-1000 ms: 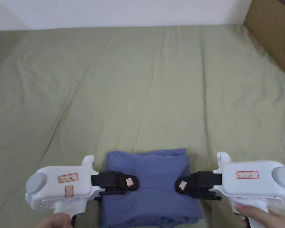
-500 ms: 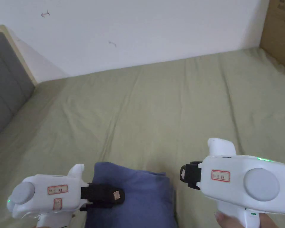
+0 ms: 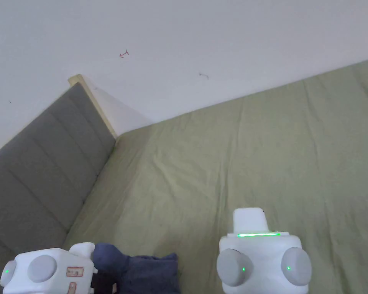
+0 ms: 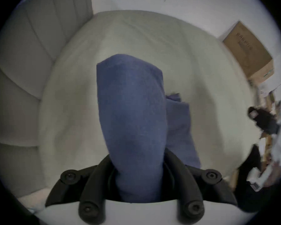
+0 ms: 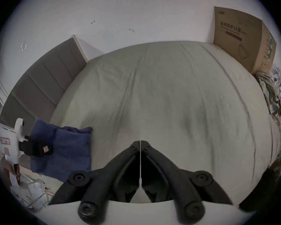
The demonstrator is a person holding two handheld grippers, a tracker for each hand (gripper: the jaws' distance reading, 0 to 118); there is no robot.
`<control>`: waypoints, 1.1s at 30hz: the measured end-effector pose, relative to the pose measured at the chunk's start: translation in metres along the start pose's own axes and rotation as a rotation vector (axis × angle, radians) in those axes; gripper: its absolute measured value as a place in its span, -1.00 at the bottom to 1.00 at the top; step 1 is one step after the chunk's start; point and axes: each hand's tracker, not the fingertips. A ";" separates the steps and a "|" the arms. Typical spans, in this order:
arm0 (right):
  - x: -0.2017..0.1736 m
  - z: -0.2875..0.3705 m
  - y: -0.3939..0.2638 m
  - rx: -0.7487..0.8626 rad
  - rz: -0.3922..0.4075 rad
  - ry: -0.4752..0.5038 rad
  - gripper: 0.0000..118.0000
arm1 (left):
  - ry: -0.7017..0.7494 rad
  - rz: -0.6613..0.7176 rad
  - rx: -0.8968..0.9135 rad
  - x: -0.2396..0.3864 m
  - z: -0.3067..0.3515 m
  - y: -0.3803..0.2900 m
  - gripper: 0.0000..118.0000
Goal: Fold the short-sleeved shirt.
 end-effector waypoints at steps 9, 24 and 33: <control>-0.007 -0.019 -0.007 -0.028 0.062 -0.043 -0.98 | 0.448 -0.213 -0.020 -0.015 0.004 0.015 0.75; 0.011 0.006 -0.013 0.000 0.079 0.042 -0.98 | 0.308 0.125 0.215 0.054 0.048 -0.037 -1.00; 0.135 0.070 0.007 0.118 0.044 0.000 -0.98 | 0.057 0.143 0.568 0.264 0.078 -0.011 -1.00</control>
